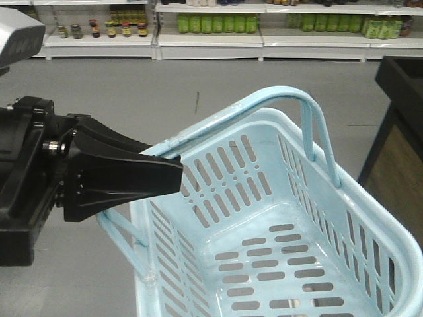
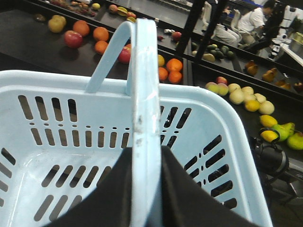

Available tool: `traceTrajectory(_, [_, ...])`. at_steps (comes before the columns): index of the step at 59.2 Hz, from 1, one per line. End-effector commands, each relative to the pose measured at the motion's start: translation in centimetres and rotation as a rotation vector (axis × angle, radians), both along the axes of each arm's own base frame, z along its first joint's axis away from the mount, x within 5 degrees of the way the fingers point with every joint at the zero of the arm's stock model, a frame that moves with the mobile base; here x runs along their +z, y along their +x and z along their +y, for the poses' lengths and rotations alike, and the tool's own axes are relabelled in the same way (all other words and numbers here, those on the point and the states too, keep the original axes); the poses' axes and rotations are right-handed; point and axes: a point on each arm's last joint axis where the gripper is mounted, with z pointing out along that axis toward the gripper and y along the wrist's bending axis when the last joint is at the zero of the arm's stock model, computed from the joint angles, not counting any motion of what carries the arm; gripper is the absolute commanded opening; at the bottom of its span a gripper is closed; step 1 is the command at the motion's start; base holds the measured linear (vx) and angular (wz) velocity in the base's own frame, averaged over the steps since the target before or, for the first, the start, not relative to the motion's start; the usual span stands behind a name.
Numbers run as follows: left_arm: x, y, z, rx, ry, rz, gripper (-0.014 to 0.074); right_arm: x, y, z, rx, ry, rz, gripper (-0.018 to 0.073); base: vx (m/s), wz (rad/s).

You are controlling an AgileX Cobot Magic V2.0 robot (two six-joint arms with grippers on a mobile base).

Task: Pick three apples into basket with both arms
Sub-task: 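Turn the base carrying the basket toward the apple table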

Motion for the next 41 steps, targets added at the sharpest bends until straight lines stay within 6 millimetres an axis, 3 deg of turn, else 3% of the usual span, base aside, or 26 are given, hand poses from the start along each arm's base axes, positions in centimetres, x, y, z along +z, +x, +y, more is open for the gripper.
traceTrajectory(1, [1.08,-0.53,0.27,0.019,0.001,-0.047,-0.0006,0.32,-0.02,0.12,0.013,-0.005,-0.074,-0.0005,0.16,0.58])
traceTrajectory(25, [1.08,-0.53,0.27,0.019,0.001,-0.047,-0.0006,0.32,-0.02,0.12,0.013,-0.005,-0.074,-0.0005,0.17,0.56])
traceTrajectory(41, [1.08,-0.53,0.27,0.019,0.001,-0.047,-0.0006,0.32,-0.02,0.12,0.013,-0.005,-0.074,-0.0005,0.18,0.35])
